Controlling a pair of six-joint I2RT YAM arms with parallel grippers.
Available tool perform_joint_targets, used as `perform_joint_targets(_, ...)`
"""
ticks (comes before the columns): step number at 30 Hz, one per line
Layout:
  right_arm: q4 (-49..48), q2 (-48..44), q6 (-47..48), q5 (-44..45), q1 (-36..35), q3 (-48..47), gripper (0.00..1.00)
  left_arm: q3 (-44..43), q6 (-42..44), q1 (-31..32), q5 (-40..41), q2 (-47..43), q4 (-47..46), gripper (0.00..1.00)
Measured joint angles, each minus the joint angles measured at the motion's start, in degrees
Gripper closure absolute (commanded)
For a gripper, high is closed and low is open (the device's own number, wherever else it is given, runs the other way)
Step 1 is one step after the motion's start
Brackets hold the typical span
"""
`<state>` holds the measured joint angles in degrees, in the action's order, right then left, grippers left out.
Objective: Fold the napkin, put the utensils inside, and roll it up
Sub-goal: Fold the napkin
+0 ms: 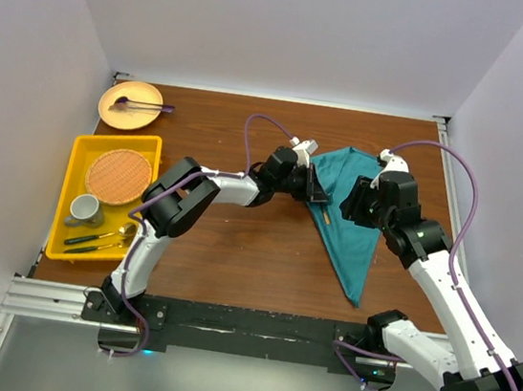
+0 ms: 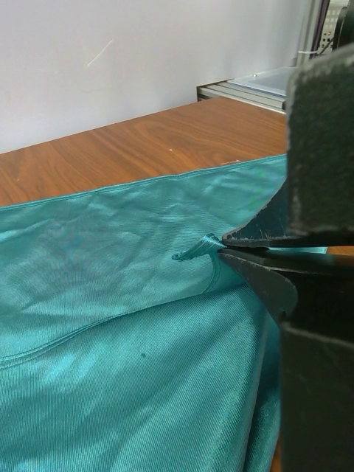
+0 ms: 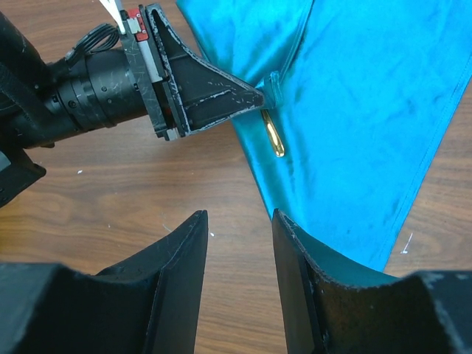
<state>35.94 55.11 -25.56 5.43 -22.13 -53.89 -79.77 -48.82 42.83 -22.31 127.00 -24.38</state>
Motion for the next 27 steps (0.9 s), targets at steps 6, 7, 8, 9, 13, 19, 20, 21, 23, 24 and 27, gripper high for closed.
perform_joint_targets(6, -0.15, 0.04, -0.2, -0.17, 0.0, 0.0, 0.55, 0.5, 0.2, 0.0, -0.79, 0.07, 0.24, 0.73)
perform_joint_targets(7, -0.26, 0.11, -0.22, -0.24, 0.0, 0.0, 0.55, 0.5, 0.24, 0.0, -1.01, 0.09, 0.52, 0.68)
perform_joint_targets(8, -0.37, 0.22, -0.24, -0.33, 0.0, 0.0, 0.55, 0.5, 0.46, 0.0, -1.22, 0.11, 0.81, 0.59)
perform_joint_targets(9, -0.44, 0.37, -0.28, -0.39, 0.0, 0.0, 0.55, 0.5, 0.63, 0.0, -1.49, 0.11, 1.2, 0.56)
perform_joint_targets(13, -0.37, 0.87, -0.37, -0.42, 0.0, 0.0, 0.55, 0.5, 2.12, 0.0, -1.95, -0.04, 2.89, 0.47)
perform_joint_targets(19, 0.61, 1.6, -0.35, 0.28, 0.0, -0.57, 0.55, 0.92, 3.93, 0.02, -3.56, -4.83, 6.62, 0.44)
perform_joint_targets(20, 0.98, 1.95, -0.33, 0.92, 0.0, -1.07, 0.55, 0.92, 4.5, 0.02, -3.8, -6.43, 6.95, 0.46)
perform_joint_targets(21, 1.49, 2.29, -0.31, 1.38, 0.0, -1.7, 0.55, 0.92, 5.09, 0.02, -3.89, -8.07, 7.5, 0.47)
perform_joint_targets(23, 3.3, 3.08, -0.15, 3.1, 0.0, -4.04, 0.54, 1.25, 6.82, 0.07, -3.63, -11.52, 8.52, 0.51)
perform_joint_targets(24, 4.63, 3.48, -0.04, 4.31, 0.0, -5.79, 0.54, 1.97, 8.26, 0.13, -3.17, -13.81, 9.01, 0.53)
perform_joint_targets(27, 8.04, 4.37, 0.07, 7.98, 0.02, -10.91, 0.53, 4.0, 13.75, 1.22, -0.09, -19.15, 10.54, 0.58)
